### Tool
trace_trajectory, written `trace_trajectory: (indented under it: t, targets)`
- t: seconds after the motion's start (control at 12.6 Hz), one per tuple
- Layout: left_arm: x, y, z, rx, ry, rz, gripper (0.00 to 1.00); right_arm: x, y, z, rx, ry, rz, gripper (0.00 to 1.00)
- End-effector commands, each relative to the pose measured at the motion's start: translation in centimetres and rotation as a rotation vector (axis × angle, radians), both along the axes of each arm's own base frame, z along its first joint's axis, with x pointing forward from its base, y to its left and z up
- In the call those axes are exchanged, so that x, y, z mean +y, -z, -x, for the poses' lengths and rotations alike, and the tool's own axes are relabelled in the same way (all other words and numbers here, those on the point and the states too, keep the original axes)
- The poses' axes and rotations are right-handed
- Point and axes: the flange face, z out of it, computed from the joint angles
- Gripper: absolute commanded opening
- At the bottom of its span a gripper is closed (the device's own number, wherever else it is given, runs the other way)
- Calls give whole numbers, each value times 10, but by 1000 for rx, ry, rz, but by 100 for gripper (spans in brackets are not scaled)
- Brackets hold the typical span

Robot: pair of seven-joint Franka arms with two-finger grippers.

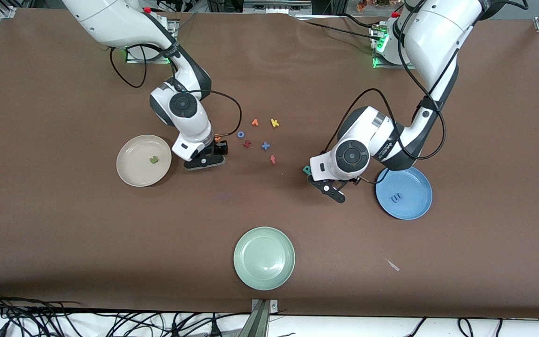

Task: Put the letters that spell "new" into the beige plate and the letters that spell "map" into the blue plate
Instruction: 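Grasp the pink M with the right gripper while the left gripper grasps the P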

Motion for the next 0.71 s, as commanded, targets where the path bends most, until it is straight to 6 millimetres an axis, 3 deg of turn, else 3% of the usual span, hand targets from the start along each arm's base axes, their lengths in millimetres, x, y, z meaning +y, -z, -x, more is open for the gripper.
trace_trajectory:
  t: [0.0,0.32,0.63]
  targets:
    - [-3,7,-7,-31,-23,34,100,1,0,-7,-29,-11,3,67]
    - [-2,7,-8,-37,-26,42,100,-4,3,-7,-59,-73,26,70]
    - [-2,7,-8,-34,-19,41,100,-13,21,12,-51,-74,-4,71]
